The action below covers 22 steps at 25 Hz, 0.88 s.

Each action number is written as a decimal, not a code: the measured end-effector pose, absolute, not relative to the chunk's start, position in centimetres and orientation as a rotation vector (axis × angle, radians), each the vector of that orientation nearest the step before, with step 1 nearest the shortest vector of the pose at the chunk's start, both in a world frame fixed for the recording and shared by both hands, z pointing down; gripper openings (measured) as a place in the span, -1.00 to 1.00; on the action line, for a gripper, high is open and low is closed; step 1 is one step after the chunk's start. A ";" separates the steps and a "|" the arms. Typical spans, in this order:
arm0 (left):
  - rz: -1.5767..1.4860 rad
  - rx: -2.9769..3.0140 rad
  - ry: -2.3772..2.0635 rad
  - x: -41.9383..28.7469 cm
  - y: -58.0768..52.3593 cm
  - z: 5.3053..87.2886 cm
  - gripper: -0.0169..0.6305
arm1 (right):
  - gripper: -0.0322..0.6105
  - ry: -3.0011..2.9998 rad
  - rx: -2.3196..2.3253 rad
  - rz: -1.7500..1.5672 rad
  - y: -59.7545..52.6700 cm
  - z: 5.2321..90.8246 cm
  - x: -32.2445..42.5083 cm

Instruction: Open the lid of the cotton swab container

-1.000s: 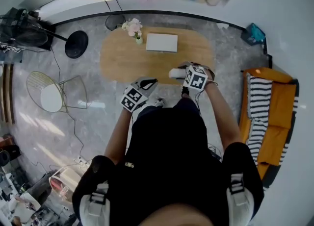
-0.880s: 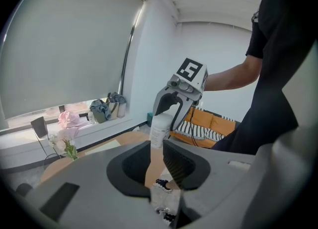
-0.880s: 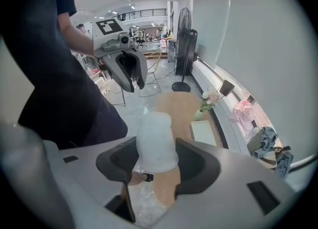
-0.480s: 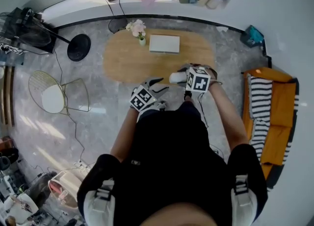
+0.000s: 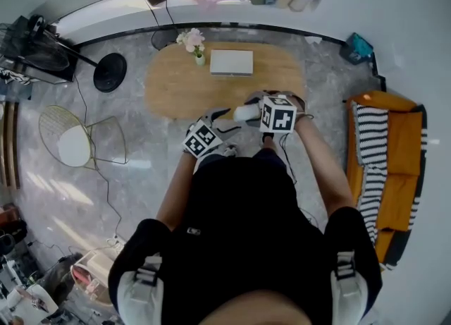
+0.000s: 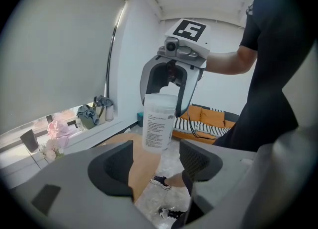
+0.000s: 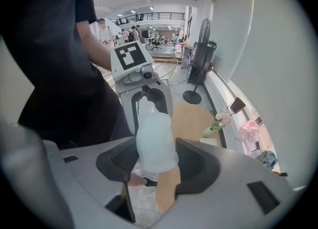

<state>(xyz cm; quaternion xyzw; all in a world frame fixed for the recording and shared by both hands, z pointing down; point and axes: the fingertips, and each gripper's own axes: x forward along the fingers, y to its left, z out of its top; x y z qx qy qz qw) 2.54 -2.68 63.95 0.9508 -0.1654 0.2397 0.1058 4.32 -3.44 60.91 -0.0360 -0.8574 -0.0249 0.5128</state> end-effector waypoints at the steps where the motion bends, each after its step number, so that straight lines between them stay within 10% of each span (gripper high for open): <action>1: 0.700 2.809 -0.470 2.9 -2.5 63.8 -0.10 | -0.22 -2.067 -0.090 -0.060 -3.2 60.7 4.3; 22: 0.683 2.908 -0.370 6.3 -2.7 61.6 -0.27 | -0.22 -2.207 -0.103 -0.036 -1.8 57.7 1.5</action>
